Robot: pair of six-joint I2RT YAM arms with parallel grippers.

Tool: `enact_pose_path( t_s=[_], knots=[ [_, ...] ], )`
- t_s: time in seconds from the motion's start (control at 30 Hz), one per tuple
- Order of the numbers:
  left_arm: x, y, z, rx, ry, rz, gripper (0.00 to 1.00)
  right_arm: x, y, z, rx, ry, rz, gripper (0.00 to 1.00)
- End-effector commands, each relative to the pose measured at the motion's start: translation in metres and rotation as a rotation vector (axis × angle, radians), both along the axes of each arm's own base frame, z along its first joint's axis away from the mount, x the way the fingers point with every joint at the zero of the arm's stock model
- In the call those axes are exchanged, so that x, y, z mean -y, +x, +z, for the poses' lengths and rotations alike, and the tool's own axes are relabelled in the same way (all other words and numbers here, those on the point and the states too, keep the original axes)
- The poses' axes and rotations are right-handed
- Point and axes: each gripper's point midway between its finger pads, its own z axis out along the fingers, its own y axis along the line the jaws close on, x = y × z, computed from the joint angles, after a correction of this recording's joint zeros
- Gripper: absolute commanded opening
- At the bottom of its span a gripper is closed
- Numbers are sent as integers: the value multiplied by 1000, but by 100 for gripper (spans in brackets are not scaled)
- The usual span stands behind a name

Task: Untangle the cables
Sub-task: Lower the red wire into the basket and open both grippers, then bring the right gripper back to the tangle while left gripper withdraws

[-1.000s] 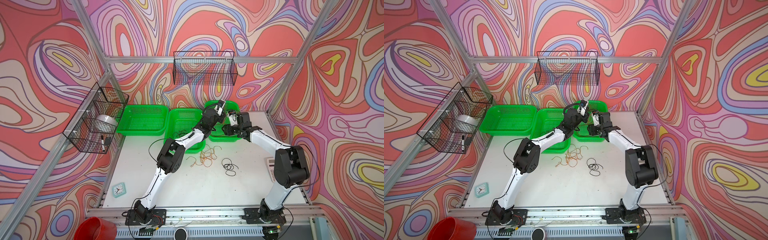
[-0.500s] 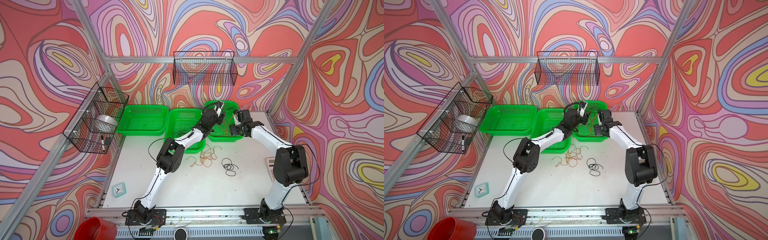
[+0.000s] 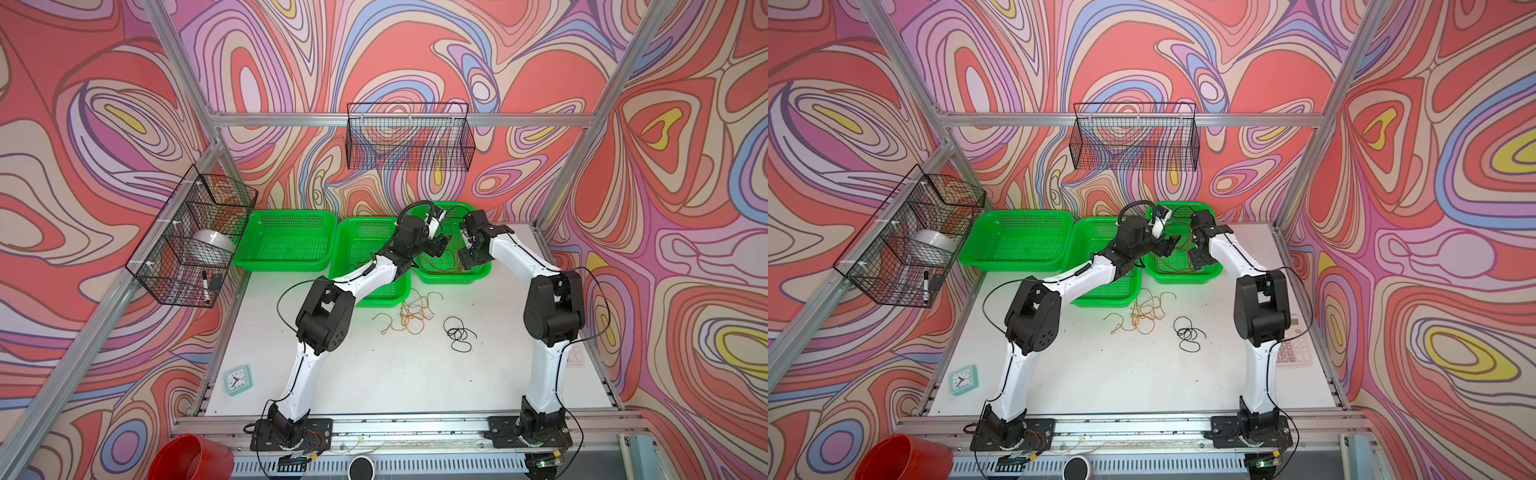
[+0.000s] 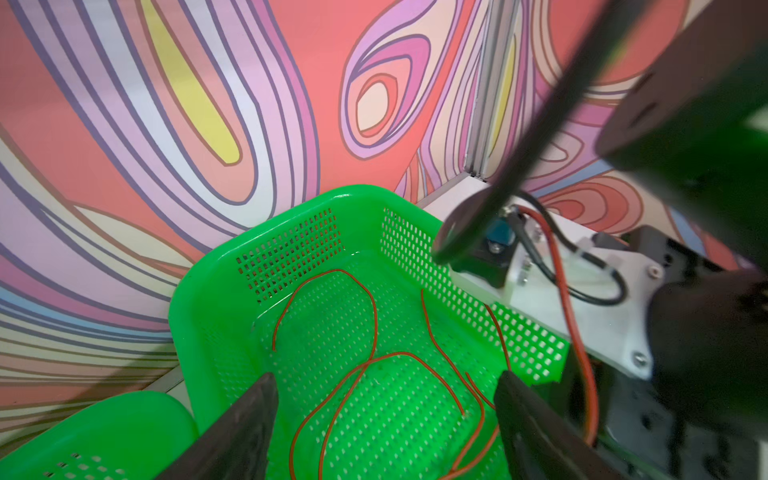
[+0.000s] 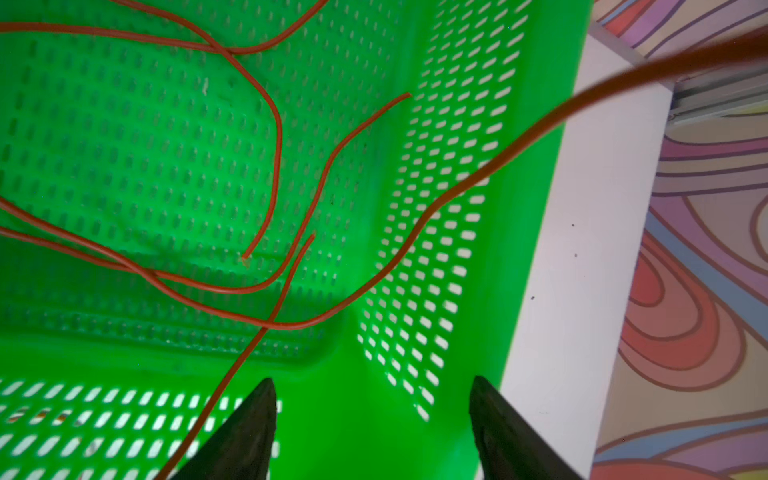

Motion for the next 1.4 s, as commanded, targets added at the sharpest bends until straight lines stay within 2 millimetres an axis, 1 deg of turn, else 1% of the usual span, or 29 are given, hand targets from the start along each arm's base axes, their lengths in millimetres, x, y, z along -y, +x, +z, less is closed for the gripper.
enact_pose_path(
  t_s=[0.0,0.07,0.17,0.27,0.37,0.5,0.57,0.6,0.67,0.73,0.8,0.83,0.9,0.97,1.0,1.03,1.07,1.13,1.2,1.23,1.3,1.37],
  knots=[
    [3,-23,22,-16,-78,-104,83,15,1,4,-31,-94,-13,76],
    [9,-32,22,-51,-111,-154,83,16,4,8,-26,-101,-15,75],
    [20,-33,17,-91,-170,-195,82,11,3,11,-16,-89,-7,75],
    [31,-31,14,-127,-228,-230,81,4,1,9,-15,-89,-1,75],
    [40,-31,11,-155,-260,-264,77,2,0,8,-16,-84,-4,75],
    [43,-22,-8,-186,-226,-239,73,-4,1,16,8,-58,-2,75],
    [45,-18,-12,-186,-229,-229,68,-6,1,19,16,-46,5,75],
    [46,-16,-12,-183,-240,-230,65,-8,1,20,18,-42,8,75],
    [50,-12,-8,-177,-264,-230,49,-11,-1,20,16,-31,17,74],
    [50,-6,-1,-164,-281,-215,22,-14,-5,17,8,-16,23,74],
    [47,-1,14,-118,-311,-188,2,-13,-11,9,-9,-16,20,74],
    [43,2,23,-95,-324,-164,0,-12,-16,4,-21,-20,15,74],
    [35,8,37,-56,-331,-117,0,-9,-25,-4,-36,-21,8,74],
    [24,18,46,-45,-352,-68,0,-10,-32,-7,-29,-1,2,75],
    [20,23,49,-46,-363,-55,0,-11,-36,-5,-16,16,3,75],
    [17,29,48,-54,-350,-36,0,-13,-38,-1,4,37,-3,75],
    [16,33,41,-62,-324,-23,0,-14,-41,4,23,53,-5,75],
    [16,40,25,-87,-281,-12,0,-16,-45,22,85,92,-8,75],
    [14,44,8,-110,-263,2,0,-19,-48,45,159,129,4,75],
    [15,45,-1,-123,-251,2,0,-21,-50,60,203,157,13,76],
    [17,43,-16,-147,-231,-11,0,-29,-52,79,250,202,45,76],
    [18,43,-26,-169,-220,-11,0,-36,-53,90,267,243,73,77]
  ],
)
